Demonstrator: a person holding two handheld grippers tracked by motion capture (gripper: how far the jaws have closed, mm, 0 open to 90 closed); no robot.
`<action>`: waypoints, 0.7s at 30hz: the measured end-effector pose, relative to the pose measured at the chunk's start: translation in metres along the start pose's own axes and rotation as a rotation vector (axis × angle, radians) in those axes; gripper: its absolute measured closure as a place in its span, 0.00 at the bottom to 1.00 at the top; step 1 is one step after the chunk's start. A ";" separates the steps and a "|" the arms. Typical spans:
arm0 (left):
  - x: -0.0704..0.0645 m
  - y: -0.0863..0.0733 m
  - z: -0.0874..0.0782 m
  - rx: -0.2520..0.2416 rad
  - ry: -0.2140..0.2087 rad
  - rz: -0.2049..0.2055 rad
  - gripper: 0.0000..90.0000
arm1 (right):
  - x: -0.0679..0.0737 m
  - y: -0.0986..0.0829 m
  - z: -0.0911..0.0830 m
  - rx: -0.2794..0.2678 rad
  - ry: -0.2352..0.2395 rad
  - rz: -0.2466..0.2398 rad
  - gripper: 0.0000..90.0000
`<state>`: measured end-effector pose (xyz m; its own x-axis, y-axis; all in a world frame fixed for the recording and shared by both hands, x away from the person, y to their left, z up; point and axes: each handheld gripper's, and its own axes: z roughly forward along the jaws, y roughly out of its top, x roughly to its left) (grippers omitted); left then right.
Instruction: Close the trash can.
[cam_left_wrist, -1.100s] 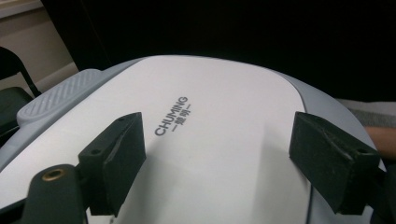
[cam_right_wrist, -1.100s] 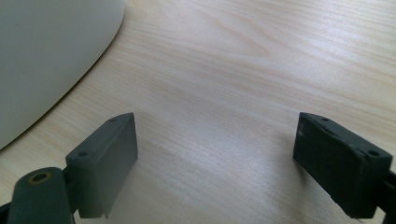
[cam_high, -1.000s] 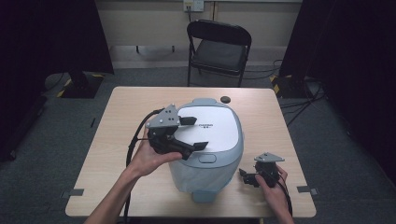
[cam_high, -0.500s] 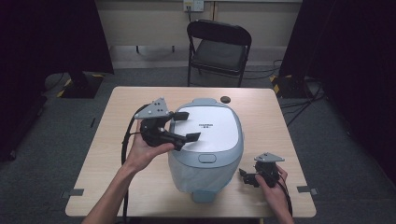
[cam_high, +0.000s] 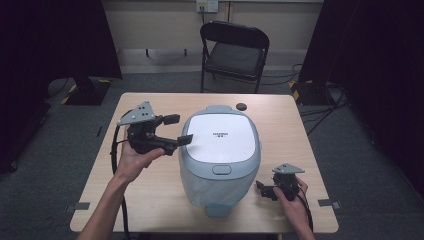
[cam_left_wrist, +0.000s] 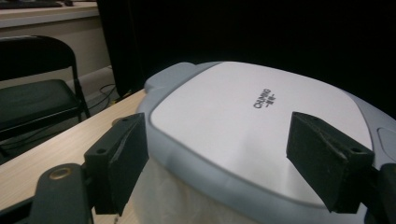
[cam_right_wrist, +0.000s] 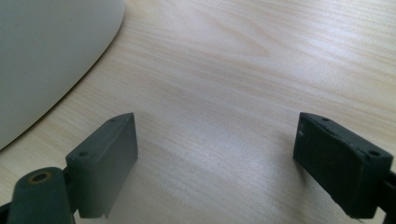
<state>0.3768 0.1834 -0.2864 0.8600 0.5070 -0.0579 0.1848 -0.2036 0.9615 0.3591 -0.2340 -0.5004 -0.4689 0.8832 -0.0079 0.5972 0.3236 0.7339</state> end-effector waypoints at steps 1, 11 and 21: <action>0.002 -0.001 -0.003 -0.004 0.004 -0.005 0.23 | 0.000 0.000 0.000 -0.001 0.000 -0.002 0.14; 0.021 -0.010 -0.027 -0.013 0.056 -0.056 0.23 | 0.000 0.000 0.000 -0.001 0.000 -0.002 0.14; 0.035 -0.025 -0.048 -0.005 0.136 -0.085 0.18 | 0.000 0.000 0.000 -0.001 -0.001 -0.002 0.14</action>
<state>0.3797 0.2468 -0.2993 0.7687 0.6313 -0.1027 0.2520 -0.1513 0.9558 0.3593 -0.2341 -0.5004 -0.4698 0.8827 -0.0099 0.5953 0.3251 0.7348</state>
